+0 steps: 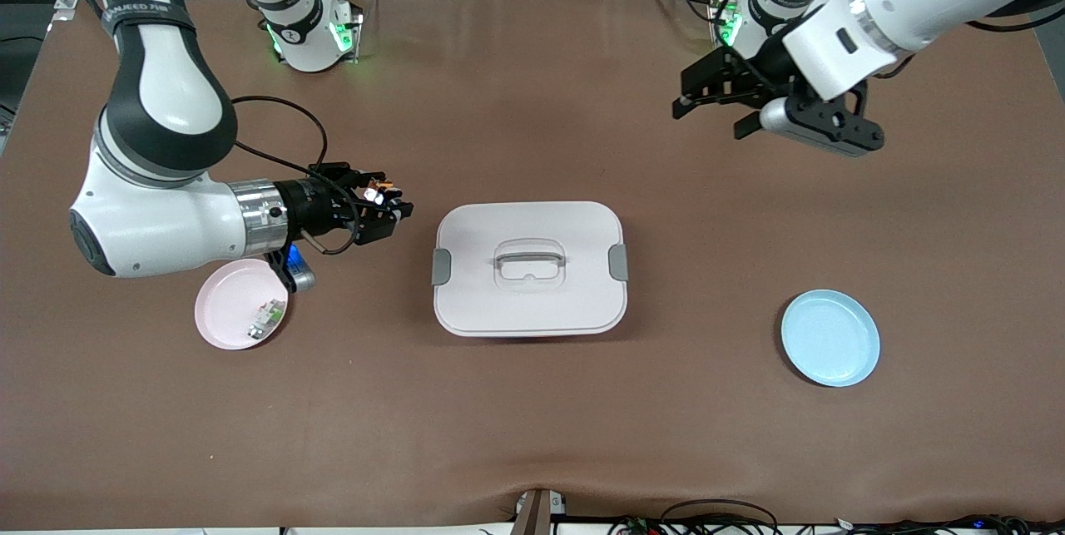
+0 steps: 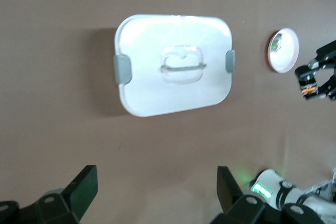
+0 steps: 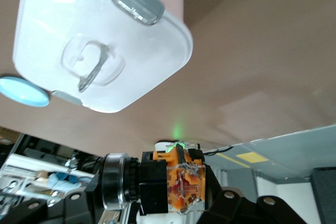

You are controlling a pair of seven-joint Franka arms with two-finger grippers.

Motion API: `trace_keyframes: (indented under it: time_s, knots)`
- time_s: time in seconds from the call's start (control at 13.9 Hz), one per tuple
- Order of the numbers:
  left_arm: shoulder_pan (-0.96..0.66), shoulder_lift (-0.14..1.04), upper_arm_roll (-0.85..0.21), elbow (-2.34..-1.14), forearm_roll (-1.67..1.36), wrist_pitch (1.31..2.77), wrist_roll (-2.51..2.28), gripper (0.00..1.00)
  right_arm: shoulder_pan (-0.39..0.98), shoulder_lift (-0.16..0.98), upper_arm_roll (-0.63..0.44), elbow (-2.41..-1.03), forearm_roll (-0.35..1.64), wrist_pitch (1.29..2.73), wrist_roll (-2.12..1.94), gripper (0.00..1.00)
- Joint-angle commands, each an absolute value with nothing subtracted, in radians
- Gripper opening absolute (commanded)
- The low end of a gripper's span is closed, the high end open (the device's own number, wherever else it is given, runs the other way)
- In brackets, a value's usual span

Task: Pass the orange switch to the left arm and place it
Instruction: 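Lift the switch with the right gripper while the left gripper approaches, then carry the switch above the white box toward the left gripper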

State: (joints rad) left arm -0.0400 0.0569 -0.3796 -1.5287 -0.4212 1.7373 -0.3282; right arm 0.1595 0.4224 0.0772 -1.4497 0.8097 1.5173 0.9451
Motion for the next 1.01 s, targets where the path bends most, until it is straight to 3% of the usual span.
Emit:
trace_keyframes:
  time_s: [0.0,0.29,0.57,0.93]
  knots:
    - [-0.109,0.069,-0.380,-1.554,-0.425,1.856,-0.373,1.00,0.178,0.411,0.072,-1.450,0.894,1.552,1.035,0.14]
    - [-0.205,0.115,-0.380,-1.549,-0.414,2.009,-0.576,1.00,0.293,0.397,0.072,-1.450,0.914,1.742,1.239,0.15]
    - [-0.258,0.152,-0.382,-1.546,-0.377,2.074,-0.702,1.00,0.406,0.397,0.069,-1.451,0.904,1.925,1.368,0.15]
    - [-0.276,0.182,-0.382,-1.554,-0.374,2.103,-0.744,1.00,0.454,0.399,0.067,-1.451,0.897,1.988,1.416,0.15]
